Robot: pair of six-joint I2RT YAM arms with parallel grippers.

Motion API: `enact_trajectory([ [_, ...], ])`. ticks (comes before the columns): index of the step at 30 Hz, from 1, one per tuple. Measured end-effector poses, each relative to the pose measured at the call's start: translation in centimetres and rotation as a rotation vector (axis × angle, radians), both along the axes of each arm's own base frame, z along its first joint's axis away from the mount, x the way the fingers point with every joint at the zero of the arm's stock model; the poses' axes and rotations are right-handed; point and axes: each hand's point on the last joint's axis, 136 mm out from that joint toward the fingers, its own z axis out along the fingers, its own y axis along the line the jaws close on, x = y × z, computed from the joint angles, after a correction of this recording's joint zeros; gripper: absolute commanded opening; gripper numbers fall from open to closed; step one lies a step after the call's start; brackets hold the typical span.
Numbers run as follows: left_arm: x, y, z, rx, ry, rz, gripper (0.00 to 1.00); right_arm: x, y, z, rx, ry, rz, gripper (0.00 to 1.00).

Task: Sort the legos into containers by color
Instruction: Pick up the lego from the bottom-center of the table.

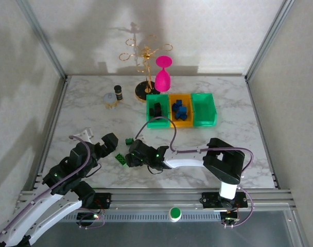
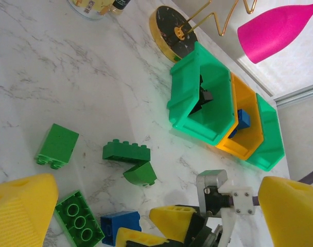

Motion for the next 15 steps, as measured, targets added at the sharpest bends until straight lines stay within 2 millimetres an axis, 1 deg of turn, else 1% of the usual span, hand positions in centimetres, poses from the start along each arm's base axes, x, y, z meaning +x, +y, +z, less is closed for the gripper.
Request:
enact_trajectory([
  [3, 0.0, 0.3, 0.0, 0.003, -0.002, 0.013, 0.99, 0.2, 0.5, -0.4, -0.008, 0.001, 0.001, 0.73],
  [6, -0.1, 0.3, 0.0, 0.001, -0.004, 0.014, 1.00, 0.2, 0.5, -1.1, -0.021, 0.004, 0.000, 0.71],
  [9, -0.1, 0.3, -0.1, 0.002, -0.002, 0.014, 1.00, 0.2, 0.3, -1.6, -0.041, 0.009, -0.002, 0.69],
  [15, -0.1, 0.3, -0.5, 0.008, 0.006, 0.014, 1.00, 0.4, -0.5, -2.0, -0.079, 0.000, -0.017, 0.66],
])
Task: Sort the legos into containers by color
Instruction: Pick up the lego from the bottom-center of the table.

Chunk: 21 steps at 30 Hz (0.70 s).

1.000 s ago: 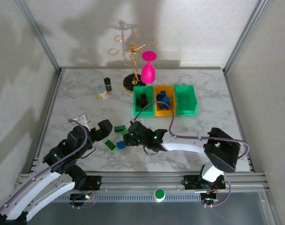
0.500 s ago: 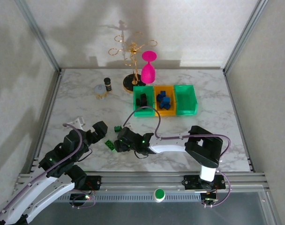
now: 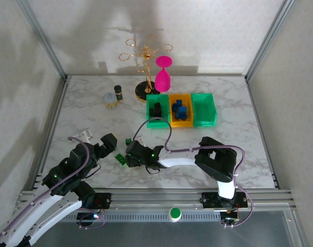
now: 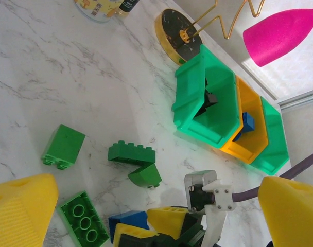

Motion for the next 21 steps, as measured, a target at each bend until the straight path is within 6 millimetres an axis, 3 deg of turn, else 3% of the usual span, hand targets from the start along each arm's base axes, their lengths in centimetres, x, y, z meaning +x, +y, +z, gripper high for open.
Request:
enact_trajectory([
  [5, 0.02, -0.02, -0.27, 0.002, 0.004, 0.000, 1.00, -0.11, -0.27, -0.18, -0.016, -0.001, 0.000, 0.68],
  [21, 0.05, -0.06, -0.18, 0.000, 0.000, -0.001, 1.00, -0.18, 0.10, 0.03, -0.024, -0.010, 0.009, 0.50],
])
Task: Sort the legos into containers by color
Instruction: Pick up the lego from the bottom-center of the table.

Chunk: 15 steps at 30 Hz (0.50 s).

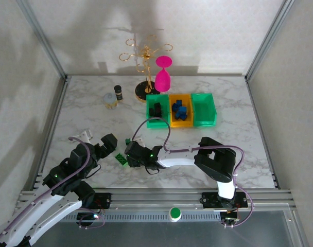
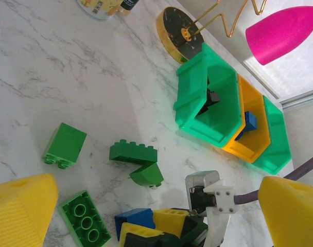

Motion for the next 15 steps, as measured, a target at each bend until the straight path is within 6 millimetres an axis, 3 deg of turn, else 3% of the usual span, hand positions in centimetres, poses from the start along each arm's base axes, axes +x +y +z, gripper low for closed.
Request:
enact_trajectory([
  [9, 0.0, 0.0, 0.1, -0.002, -0.003, -0.001, 1.00, -0.3, -1.3, 0.5, -0.004, -0.003, -0.013, 0.48],
  [15, 0.2, -0.4, 0.1, -0.008, -0.003, -0.012, 1.00, -0.4, -3.5, 3.6, 0.049, -0.011, -0.046, 0.49],
])
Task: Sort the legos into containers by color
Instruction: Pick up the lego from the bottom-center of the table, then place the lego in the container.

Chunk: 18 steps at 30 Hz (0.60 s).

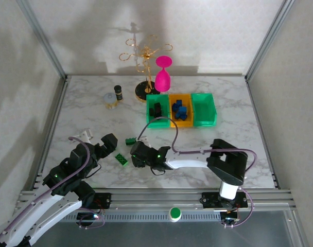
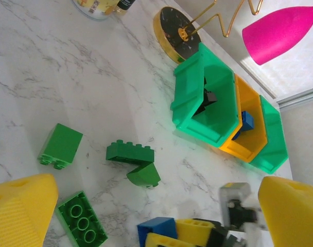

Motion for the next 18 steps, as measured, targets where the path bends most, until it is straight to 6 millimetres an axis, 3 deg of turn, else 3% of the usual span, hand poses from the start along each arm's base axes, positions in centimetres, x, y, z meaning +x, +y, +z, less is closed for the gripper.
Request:
enact_trajectory([
  [4, 0.5, -0.8, -0.3, 0.005, 0.012, -0.026, 1.00, 1.7, -2.3, 3.0, 0.046, -0.020, -0.070, 0.50],
  [10, 1.7, -2.9, -0.7, 0.026, 0.027, -0.099, 1.00, 7.3, -8.1, 7.1, 0.080, -0.081, -0.254, 0.50],
  [18, 4.2, -7.4, -0.5, 0.041, 0.025, -0.236, 1.00, 14.2, -16.3, 7.7, 0.006, -0.138, -0.465, 0.50],
])
